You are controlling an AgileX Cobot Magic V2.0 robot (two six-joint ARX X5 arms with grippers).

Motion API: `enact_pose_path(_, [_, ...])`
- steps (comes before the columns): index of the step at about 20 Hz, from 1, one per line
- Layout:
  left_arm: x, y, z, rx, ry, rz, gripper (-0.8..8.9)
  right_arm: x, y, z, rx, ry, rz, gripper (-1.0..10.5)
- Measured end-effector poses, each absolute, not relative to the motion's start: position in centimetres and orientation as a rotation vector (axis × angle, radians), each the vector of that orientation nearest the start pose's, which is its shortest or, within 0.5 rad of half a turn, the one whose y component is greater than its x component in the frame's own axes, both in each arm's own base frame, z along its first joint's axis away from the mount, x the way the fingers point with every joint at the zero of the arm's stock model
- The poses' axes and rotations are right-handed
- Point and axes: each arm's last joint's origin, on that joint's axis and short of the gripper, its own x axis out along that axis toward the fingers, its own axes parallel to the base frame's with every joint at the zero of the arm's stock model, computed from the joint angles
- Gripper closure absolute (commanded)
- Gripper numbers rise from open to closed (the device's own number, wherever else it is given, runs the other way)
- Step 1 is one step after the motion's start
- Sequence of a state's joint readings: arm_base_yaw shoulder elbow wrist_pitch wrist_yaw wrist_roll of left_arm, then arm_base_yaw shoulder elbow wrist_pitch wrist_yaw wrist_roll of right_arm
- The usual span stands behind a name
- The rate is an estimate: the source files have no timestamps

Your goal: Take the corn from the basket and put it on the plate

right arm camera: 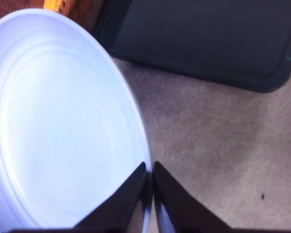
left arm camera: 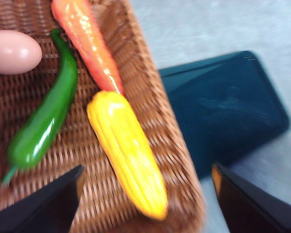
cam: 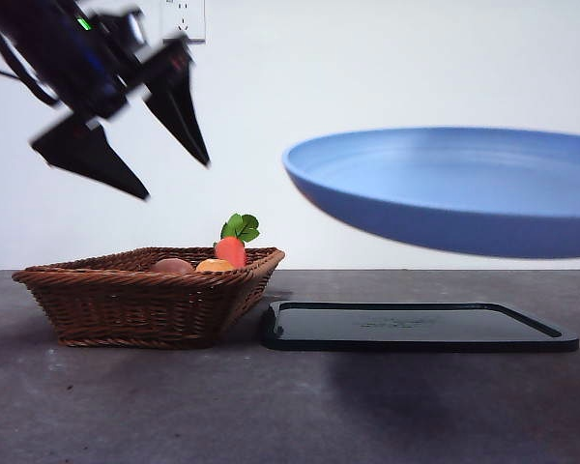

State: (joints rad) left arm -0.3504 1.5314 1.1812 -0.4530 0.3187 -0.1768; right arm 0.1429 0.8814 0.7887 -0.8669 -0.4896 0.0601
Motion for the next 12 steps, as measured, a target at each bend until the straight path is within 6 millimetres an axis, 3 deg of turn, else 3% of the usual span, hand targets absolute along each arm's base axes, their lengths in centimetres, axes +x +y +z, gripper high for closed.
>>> enact_pose_path(5, [33.9, -14.1, 23.6, -0.133, 0.98, -0.529, 4.02, 13.8, 3.3, 27.6, 0.222, 0.934, 0.549, 9.4])
enact_pose_path(12, [35.2, -15.2, 20.3, -0.126, 1.046, -0.497, 4.02, 13.6, 3.3, 27.7, 0.227, 0.94, 0.543, 9.4])
